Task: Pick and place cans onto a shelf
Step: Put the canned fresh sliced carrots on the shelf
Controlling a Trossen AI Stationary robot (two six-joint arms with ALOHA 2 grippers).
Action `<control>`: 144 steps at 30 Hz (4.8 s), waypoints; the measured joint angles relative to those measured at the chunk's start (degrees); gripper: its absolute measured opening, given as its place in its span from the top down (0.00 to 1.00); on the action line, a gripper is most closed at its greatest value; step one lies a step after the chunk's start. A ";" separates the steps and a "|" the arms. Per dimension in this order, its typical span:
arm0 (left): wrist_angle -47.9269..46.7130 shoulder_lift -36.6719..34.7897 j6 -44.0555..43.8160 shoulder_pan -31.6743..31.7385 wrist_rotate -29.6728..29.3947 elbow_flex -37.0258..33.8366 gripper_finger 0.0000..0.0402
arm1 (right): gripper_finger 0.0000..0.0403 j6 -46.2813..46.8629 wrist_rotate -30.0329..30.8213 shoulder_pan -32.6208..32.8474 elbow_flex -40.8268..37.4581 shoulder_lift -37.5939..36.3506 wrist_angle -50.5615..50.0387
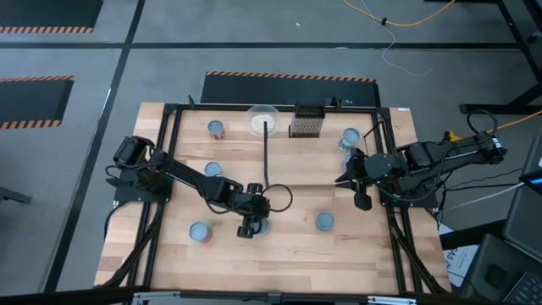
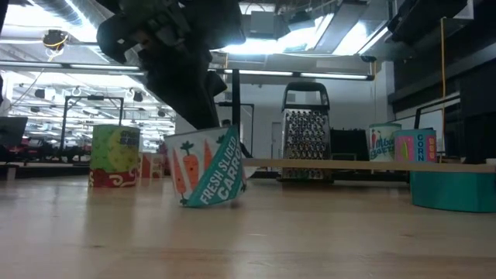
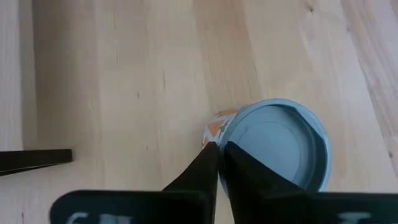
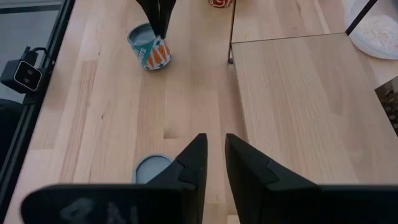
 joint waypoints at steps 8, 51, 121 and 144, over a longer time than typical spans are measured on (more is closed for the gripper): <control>0.00 -0.02 -0.09 0.00 0.00 0.00 0.89 | 0.85 0.01 -0.01 0.00 0.00 0.00 -0.01; -12.98 -32.33 -1.37 -11.27 -23.88 -4.20 0.84 | 0.72 -16.20 -8.50 -0.52 -0.02 18.37 37.16; 21.44 -34.88 -6.60 -14.99 -26.23 -30.93 0.84 | 0.96 -29.58 -20.81 0.03 21.27 64.70 39.63; 21.29 -34.88 -6.58 -14.99 -26.21 -30.91 0.84 | 0.97 -26.82 -20.06 2.37 20.92 52.24 28.81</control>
